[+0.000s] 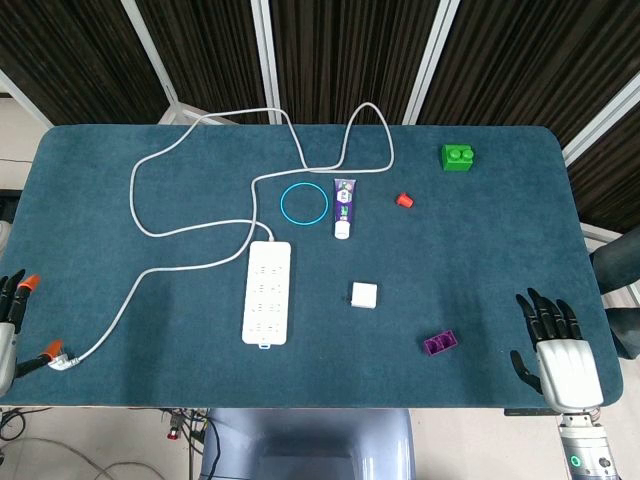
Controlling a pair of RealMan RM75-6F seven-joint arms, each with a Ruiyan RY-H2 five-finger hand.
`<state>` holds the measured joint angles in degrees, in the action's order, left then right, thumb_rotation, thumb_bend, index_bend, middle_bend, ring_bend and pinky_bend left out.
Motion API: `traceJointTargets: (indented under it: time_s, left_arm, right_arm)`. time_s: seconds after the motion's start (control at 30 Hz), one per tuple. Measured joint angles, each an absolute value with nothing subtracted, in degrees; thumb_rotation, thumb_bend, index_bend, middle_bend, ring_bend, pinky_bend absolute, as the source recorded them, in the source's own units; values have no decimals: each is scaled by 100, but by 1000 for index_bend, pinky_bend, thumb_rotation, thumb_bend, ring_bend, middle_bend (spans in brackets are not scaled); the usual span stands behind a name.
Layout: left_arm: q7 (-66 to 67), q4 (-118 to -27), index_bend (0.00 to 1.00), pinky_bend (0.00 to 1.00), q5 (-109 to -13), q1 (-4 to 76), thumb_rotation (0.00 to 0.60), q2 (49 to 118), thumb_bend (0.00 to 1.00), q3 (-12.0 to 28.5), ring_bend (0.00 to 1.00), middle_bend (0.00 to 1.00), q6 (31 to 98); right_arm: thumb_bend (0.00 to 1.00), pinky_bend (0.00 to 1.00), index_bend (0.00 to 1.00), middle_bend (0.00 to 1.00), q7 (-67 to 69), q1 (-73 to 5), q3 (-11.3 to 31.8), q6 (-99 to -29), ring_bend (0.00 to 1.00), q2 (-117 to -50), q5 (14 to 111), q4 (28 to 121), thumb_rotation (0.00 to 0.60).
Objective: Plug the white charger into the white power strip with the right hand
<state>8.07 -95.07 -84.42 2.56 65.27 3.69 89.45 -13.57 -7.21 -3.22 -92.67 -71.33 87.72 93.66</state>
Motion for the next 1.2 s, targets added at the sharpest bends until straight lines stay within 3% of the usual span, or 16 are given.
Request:
traceJointTargets:
  time_s: [0.8,0.9,0.93,1.0,1.1,1.2]
  left_arm:
    - [619,-9551,106,0,-8372,221,600,6381,154,383,0,0,8920]
    - [603,-9555,106,0,-8394,215,600,6376,153,382,0,0,8939]
    - [598,-9552,106,0,-8399,213,600,6376,153,381,0,0,8944]
    - [594,-9552,105,0,-8401,212,600,6376,153,380,0,0,8942]
    - [606,-9548,106,0,-8410,220,600,6390,154,383,0,0,8940]
    - [663,-9531,106,0,-8411,243,600,6427,154,381,0,0,8900]
  right_arm:
    - [414,93,8,45,-1480,-545,-82,-9135,142,-7227,8902,9394,600]
    - [414,133,8,59,-1476,-533,-74,-9109,164,-7227,8928,9410,600]
    - [414,157,8,89,-1475,-532,-75,-9095,184,-7229,8937,9415,600]
    - [414,297,9,295,-1462,-531,-73,-9068,328,-7238,8967,9433,600]
    - [453,681,16,675,-1378,-542,-29,-9065,683,-7283,8987,9468,600]
    - [638,817,16,810,-1394,-625,23,-8928,820,-7284,9000,9567,600]
